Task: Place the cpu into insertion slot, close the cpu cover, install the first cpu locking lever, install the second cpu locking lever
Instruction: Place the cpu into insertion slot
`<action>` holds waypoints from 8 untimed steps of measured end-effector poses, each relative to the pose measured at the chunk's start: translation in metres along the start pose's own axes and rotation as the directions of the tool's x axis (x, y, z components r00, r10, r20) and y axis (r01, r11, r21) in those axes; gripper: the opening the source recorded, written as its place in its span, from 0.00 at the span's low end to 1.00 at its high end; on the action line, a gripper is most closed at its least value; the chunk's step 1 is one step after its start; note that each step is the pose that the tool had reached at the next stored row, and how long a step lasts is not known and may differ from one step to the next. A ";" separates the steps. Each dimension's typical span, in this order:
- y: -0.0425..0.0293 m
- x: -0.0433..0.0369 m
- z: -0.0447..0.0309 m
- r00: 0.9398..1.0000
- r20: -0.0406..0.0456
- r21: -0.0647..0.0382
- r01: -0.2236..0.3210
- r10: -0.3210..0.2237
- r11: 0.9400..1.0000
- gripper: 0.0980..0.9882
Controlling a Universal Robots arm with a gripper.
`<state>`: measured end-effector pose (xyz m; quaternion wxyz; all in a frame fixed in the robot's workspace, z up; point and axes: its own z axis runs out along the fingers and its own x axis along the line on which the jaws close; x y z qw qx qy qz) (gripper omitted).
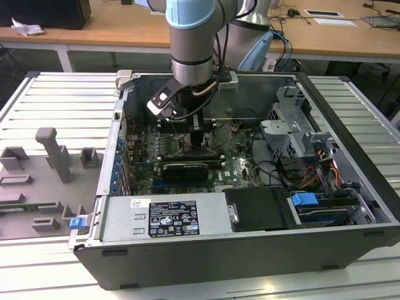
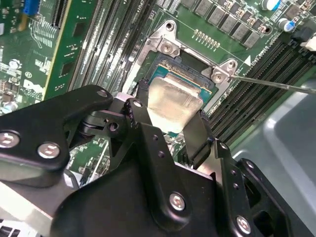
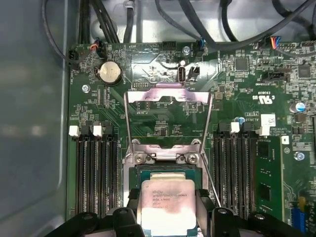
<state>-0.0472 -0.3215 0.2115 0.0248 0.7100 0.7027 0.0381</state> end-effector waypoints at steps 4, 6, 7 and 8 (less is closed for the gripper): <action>-0.0009 -0.0001 0.0040 1.000 0.001 0.000 -0.013 0.013 1.000 0.48; -0.0011 -0.0001 0.0051 1.000 0.001 0.000 -0.013 0.013 1.000 0.48; -0.0012 -0.0001 0.0056 1.000 0.001 0.000 -0.013 0.013 1.000 0.48; -0.0012 -0.0001 0.0060 1.000 0.001 0.000 -0.013 0.013 1.000 0.48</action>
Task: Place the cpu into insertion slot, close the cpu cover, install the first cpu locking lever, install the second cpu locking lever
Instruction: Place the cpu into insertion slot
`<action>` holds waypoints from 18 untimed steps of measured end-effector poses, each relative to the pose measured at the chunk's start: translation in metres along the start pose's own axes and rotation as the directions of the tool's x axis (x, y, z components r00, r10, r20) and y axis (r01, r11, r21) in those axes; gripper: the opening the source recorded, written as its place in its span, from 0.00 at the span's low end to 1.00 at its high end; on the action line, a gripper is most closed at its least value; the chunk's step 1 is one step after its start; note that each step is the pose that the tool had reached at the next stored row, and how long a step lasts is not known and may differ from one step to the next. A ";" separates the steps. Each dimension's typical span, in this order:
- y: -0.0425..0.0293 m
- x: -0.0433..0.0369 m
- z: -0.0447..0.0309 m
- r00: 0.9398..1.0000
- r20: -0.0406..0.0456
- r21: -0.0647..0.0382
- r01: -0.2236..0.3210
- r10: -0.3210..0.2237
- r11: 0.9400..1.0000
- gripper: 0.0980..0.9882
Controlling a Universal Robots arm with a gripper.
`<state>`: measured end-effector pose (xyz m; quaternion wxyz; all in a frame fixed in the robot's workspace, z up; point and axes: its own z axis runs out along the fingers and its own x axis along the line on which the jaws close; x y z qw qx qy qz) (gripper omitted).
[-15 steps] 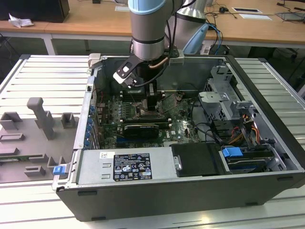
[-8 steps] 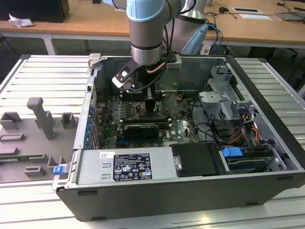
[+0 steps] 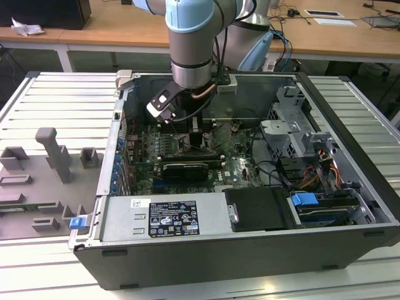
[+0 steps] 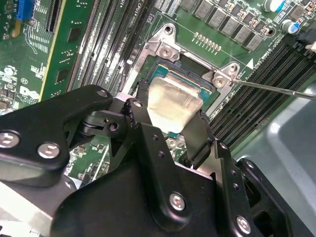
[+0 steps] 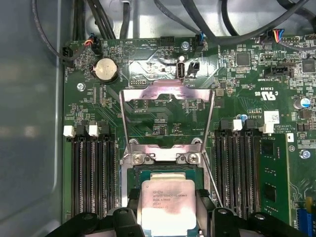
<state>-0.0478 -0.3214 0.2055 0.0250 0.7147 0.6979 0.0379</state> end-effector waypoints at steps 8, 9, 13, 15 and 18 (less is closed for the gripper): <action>-0.0002 0.0003 0.0014 1.000 0.000 0.000 0.000 0.000 1.000 0.57; -0.0002 0.0005 0.0015 1.000 0.000 0.000 0.000 0.000 1.000 0.57; -0.0014 0.0016 0.0023 1.000 0.000 0.000 0.000 0.000 1.000 0.57; -0.0040 0.0016 0.0019 1.000 0.000 0.000 0.000 0.000 1.000 0.57; -0.0062 0.0016 -0.0032 1.000 0.000 0.000 0.000 0.000 1.000 0.57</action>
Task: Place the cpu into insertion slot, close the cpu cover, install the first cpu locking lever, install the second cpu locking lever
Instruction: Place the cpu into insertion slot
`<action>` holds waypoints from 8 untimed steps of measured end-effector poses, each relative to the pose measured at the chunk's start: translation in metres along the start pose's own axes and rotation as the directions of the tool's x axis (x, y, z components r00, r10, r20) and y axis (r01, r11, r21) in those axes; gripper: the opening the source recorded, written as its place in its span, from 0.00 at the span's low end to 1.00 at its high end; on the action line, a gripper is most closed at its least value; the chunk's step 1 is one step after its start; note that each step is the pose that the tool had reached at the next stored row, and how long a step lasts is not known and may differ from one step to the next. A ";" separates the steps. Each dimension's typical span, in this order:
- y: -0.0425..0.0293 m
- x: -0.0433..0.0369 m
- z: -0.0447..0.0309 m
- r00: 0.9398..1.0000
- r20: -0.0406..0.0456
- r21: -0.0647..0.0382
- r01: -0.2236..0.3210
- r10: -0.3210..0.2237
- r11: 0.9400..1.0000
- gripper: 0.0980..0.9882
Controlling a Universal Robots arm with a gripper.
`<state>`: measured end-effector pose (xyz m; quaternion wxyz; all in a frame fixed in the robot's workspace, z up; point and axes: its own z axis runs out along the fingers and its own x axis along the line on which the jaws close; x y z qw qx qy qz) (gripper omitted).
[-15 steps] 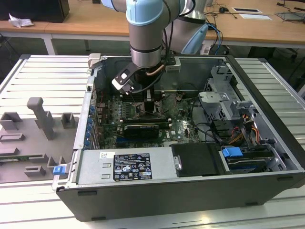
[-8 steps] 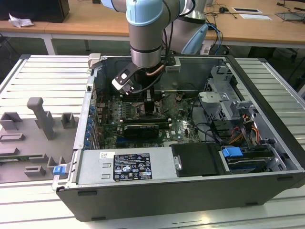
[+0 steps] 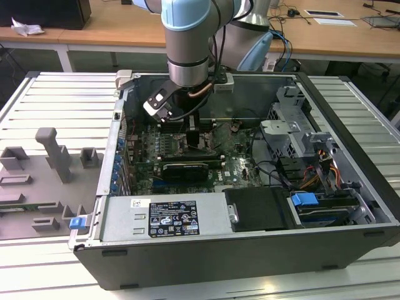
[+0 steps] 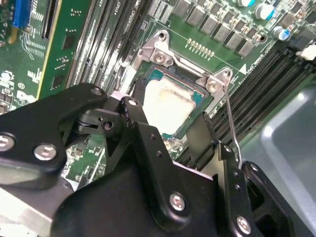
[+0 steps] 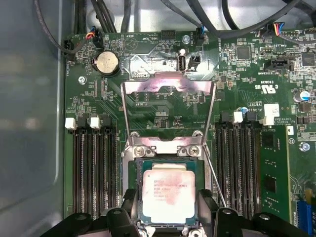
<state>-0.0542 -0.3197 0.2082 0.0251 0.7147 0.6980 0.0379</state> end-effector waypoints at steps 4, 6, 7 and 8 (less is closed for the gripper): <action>-0.0001 0.0000 -0.0004 1.000 0.000 0.000 0.000 0.000 1.000 0.57; -0.0002 0.0000 -0.0006 1.000 0.000 0.000 0.000 0.000 1.000 0.57; -0.0003 0.0000 -0.0006 1.000 0.000 0.000 0.000 0.000 1.000 0.57; -0.0003 0.0000 -0.0006 1.000 0.000 0.000 0.000 0.000 1.000 0.57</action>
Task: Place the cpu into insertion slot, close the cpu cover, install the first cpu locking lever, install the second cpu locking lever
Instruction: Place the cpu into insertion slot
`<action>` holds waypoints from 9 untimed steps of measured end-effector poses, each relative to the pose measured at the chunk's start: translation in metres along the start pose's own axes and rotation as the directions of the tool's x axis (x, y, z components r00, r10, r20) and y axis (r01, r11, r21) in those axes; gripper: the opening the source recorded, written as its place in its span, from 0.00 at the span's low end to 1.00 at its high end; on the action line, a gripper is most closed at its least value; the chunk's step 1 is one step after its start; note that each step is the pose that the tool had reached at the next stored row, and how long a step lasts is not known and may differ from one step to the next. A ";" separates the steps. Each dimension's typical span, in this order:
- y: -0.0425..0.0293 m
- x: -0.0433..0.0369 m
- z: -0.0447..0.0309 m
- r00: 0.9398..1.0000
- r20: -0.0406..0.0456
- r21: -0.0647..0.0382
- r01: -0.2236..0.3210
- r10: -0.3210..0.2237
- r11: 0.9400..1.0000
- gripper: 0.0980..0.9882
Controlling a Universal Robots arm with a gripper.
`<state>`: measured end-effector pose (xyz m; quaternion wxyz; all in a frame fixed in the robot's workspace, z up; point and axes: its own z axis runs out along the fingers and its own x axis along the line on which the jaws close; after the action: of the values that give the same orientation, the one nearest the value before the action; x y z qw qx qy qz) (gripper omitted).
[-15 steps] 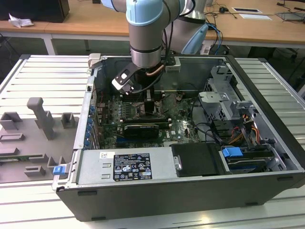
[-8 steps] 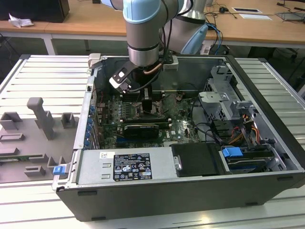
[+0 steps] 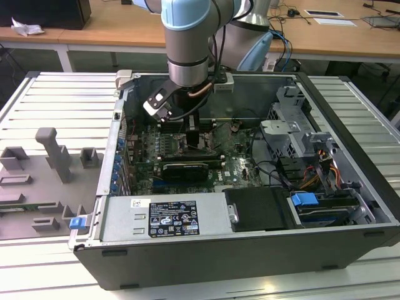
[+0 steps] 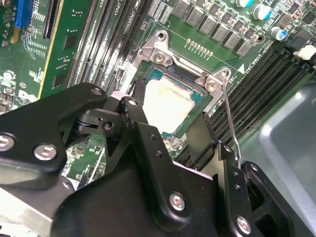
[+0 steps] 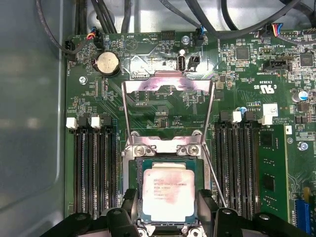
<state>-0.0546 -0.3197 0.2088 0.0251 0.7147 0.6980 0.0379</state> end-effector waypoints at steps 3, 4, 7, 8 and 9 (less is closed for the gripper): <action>-0.0011 -0.0001 -0.0006 1.000 0.000 0.000 0.000 0.000 1.000 0.57; -0.0014 0.0000 -0.0012 1.000 -0.001 0.000 0.000 0.000 1.000 0.57; -0.0018 0.0000 -0.0056 1.000 -0.001 0.000 0.000 0.000 1.000 0.57; -0.0023 0.0001 -0.0070 1.000 -0.001 0.000 0.000 0.000 1.000 0.57; -0.0028 0.0001 -0.0075 1.000 -0.001 0.000 0.000 0.000 1.000 0.57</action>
<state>-0.0581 -0.3197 0.2160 0.0246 0.7147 0.6980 0.0383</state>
